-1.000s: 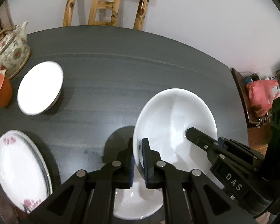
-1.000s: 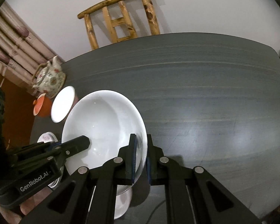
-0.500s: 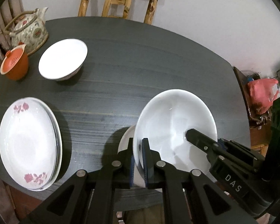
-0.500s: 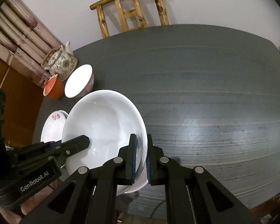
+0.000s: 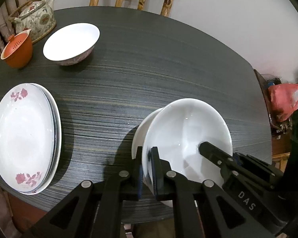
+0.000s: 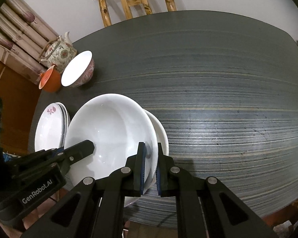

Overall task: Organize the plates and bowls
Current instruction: 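Carry the second bowl and lower it into the first white bowl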

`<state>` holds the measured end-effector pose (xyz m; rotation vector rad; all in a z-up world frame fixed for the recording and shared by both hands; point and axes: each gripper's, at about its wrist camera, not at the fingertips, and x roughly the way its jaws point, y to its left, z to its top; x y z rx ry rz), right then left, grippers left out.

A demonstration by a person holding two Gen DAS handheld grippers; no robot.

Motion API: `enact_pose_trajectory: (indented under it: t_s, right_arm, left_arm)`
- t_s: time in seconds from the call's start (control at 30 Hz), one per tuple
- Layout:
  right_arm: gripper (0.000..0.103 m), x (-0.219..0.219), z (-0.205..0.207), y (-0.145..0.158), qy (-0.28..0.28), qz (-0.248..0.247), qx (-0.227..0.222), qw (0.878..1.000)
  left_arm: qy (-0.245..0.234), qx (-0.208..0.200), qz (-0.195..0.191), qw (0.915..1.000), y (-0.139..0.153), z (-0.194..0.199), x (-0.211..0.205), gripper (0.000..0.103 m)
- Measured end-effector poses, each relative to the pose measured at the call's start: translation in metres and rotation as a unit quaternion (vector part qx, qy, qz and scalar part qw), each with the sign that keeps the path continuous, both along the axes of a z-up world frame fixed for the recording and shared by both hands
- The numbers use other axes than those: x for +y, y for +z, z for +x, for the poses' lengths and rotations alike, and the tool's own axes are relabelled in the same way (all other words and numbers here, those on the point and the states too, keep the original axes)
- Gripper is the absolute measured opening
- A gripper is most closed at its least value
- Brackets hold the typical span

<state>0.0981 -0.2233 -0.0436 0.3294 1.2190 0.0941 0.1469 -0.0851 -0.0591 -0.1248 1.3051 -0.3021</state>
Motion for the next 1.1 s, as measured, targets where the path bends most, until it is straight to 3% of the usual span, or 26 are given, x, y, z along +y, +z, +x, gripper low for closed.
enact_pose_trajectory:
  t_s: [1.1]
  right_arm:
    - [0.012, 0.011, -0.001, -0.005, 0.005, -0.018, 0.005, 1.0]
  left_arm:
    - [0.013, 0.0, -0.027, 0.9995, -0.007, -0.005, 0.009, 0.008]
